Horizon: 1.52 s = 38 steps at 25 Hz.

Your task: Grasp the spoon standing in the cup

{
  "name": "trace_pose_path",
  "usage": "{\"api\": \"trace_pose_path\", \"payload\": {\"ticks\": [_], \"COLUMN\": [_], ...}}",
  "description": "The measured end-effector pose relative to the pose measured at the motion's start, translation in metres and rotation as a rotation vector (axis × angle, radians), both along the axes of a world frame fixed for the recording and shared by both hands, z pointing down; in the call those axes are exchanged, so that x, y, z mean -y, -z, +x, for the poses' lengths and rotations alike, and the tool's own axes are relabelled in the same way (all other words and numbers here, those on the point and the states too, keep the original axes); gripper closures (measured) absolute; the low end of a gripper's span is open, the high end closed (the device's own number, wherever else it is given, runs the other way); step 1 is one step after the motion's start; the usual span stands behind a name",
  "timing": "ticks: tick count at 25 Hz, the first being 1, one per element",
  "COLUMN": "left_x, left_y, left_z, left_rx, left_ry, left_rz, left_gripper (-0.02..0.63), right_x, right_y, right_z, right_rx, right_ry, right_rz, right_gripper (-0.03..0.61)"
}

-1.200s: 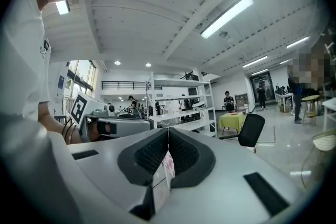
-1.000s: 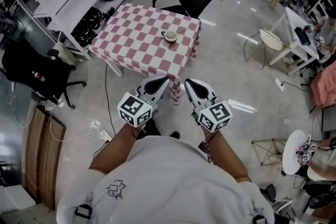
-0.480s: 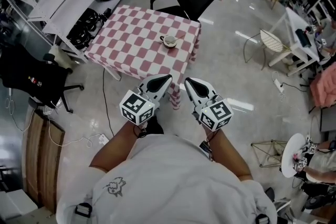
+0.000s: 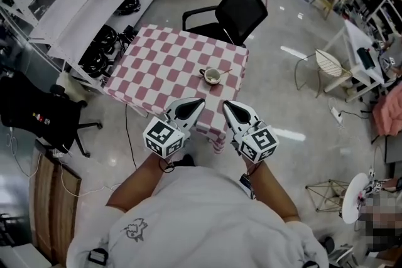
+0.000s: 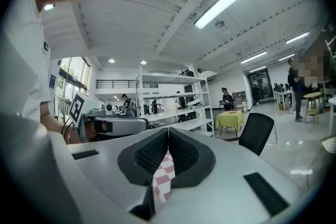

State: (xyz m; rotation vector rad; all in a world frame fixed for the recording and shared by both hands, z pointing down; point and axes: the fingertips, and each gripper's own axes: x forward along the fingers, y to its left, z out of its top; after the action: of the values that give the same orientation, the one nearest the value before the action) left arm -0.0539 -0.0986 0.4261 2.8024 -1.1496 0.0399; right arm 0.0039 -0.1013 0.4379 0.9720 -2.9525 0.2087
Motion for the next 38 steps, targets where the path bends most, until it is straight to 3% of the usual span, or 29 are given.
{"api": "trace_pose_path", "payload": {"ticks": [6,13,31,38], "left_x": [0.042,0.076,0.17,0.194], "left_y": [0.01,0.0,-0.023,-0.046], "left_z": [-0.032,-0.032,0.031,0.048], "left_rx": [0.02,0.01,0.015,0.018], "left_ry": [-0.034,-0.046,0.1,0.12], "left_rz": [0.002,-0.028,-0.047,-0.102], "left_gripper": [0.6,0.6,0.6,0.6], "right_x": [0.043,0.079,0.192,0.22], "right_y": [0.009,0.002,-0.027,-0.044], "right_z": [-0.028,-0.029,0.033,0.049], "right_rx": [0.015,0.019,-0.015,-0.005], "right_ry": [-0.041,-0.051,0.118,0.125], "right_rz": [0.001,-0.023,-0.054,-0.093], "right_gripper": [0.546,0.546,0.546,0.546]}}
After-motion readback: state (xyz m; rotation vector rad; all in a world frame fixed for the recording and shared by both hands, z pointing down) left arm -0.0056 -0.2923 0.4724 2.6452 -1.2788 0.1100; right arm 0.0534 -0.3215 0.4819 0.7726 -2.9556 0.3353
